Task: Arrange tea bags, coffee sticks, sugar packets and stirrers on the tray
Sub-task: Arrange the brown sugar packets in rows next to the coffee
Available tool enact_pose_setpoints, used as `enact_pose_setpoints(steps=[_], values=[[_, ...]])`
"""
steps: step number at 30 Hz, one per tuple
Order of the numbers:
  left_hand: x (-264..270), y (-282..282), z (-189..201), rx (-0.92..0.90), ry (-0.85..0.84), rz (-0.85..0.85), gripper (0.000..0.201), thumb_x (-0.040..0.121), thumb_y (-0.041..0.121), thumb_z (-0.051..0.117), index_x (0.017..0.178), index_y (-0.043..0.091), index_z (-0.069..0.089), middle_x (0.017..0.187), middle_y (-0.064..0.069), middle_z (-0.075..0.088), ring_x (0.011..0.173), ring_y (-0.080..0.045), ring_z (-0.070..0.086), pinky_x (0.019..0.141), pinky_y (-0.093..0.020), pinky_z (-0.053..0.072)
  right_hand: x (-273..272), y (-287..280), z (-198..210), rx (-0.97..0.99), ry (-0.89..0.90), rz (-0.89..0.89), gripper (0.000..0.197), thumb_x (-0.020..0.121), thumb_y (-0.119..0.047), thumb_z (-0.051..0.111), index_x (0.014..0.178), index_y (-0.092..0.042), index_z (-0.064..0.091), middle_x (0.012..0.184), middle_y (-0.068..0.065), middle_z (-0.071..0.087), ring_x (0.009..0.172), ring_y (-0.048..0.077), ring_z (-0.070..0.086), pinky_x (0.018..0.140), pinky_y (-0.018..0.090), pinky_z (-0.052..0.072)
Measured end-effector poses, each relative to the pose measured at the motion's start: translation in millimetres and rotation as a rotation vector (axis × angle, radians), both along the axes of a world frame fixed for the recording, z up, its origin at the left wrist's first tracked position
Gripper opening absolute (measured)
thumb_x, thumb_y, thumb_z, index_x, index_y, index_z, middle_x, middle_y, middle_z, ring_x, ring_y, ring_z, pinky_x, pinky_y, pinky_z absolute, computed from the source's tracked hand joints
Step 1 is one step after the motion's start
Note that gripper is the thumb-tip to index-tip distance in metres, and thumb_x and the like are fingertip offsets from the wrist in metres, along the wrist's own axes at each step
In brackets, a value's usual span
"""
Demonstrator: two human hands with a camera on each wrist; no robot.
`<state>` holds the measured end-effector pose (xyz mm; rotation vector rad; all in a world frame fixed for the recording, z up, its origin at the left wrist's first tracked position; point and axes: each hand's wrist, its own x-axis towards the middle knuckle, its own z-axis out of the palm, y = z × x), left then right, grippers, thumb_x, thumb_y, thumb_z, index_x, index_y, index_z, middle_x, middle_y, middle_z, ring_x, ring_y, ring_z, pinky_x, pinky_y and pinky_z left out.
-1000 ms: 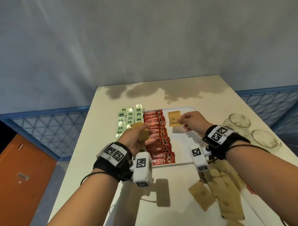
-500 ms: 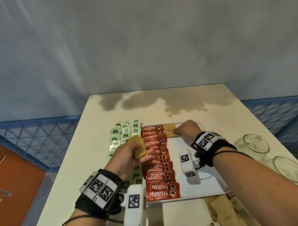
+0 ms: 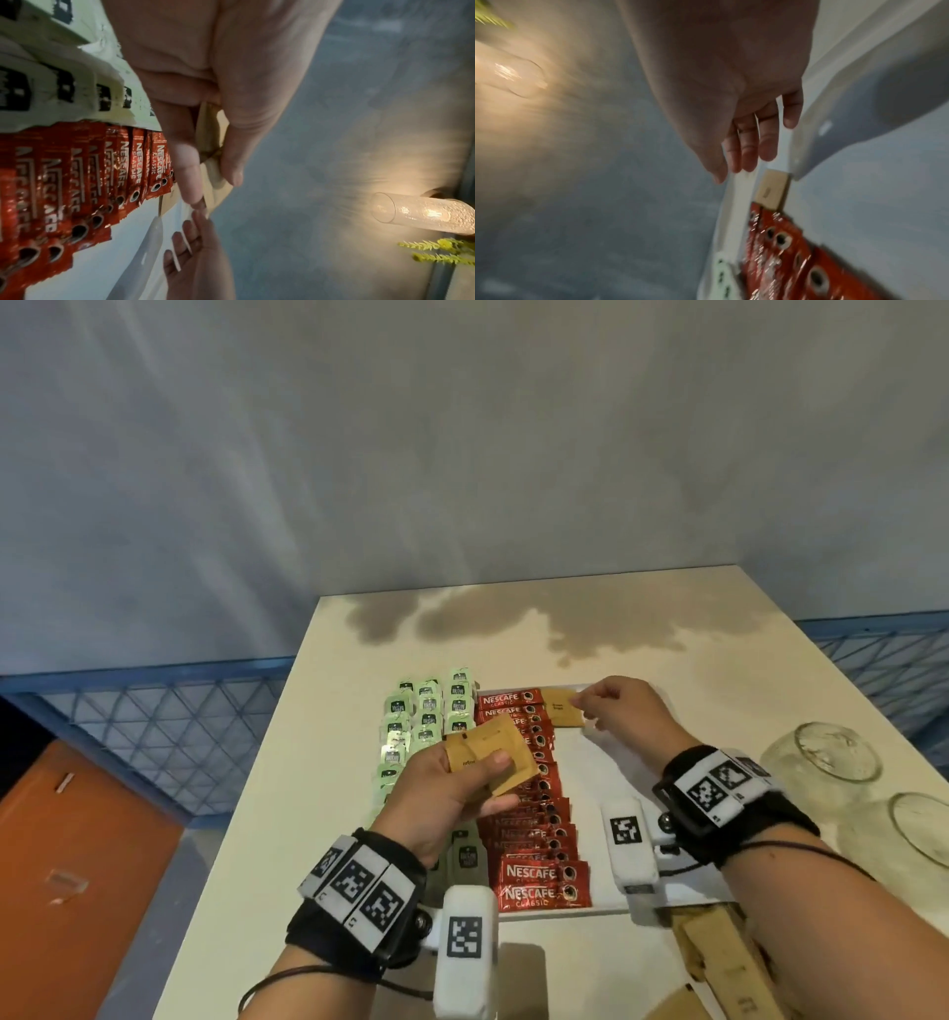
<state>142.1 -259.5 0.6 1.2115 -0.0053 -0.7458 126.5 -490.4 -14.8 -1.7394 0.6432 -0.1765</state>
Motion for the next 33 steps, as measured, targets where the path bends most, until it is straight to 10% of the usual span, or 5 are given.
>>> enact_pose_setpoints(steps=[5,13,18,24,33], values=[[-19.6,-7.4,-1.2,0.095,-0.051,0.115,0.032,0.080,0.014,0.076,0.111,0.014,0.068,0.103,-0.008,0.076,0.093,-0.023,0.073,0.059,-0.023,0.057,-47.8,44.8,31.6,-0.043,-0.033,0.256,0.023,0.091,-0.041,0.064,0.094,-0.020,0.074,0.089,-0.003,0.072,0.078,0.009,0.062,0.071,0.023,0.043],[-42.7,0.0,6.7,0.022,0.020,0.148,0.028,0.081,0.017,0.074,0.107,0.008,0.069,0.093,-0.008,0.077,0.080,-0.016,0.073,0.060,-0.024,0.058,-79.0,63.1,31.6,0.031,-0.098,0.332,0.016,0.091,-0.019,0.067,0.096,-0.005,0.071,0.085,-0.002,0.071,0.073,0.003,0.062,0.077,0.023,0.048],[-42.8,22.5,5.8,0.343,-0.432,0.377,0.013,0.086,0.015,0.074,0.098,0.020,0.074,0.091,0.001,0.076,0.074,-0.005,0.072,0.061,-0.020,0.056,-84.8,49.8,46.1,-0.246,-0.036,0.415,0.007,0.089,-0.025,0.071,0.085,-0.020,0.074,0.085,-0.006,0.072,0.084,0.011,0.065,0.081,0.029,0.052],[-56.5,17.6,16.3,0.558,-0.808,0.050,0.022,0.082,0.020,0.077,0.104,0.021,0.076,0.092,0.016,0.072,0.078,0.013,0.062,0.077,-0.013,0.053,-86.7,55.1,67.0,-0.474,-0.018,0.558,0.006,0.081,-0.023,0.079,0.078,-0.019,0.075,0.081,-0.004,0.072,0.079,0.009,0.065,0.074,0.027,0.054],[-62.9,1.4,11.2,0.439,-0.569,0.080,0.011,0.084,0.021,0.076,0.083,0.030,0.072,0.078,0.004,0.076,0.075,-0.017,0.074,0.071,-0.033,0.061,-76.9,57.6,66.7,-0.472,-0.103,0.455,0.009,0.081,-0.027,0.079,0.087,-0.022,0.074,0.088,-0.004,0.070,0.081,0.009,0.063,0.070,0.026,0.050]])
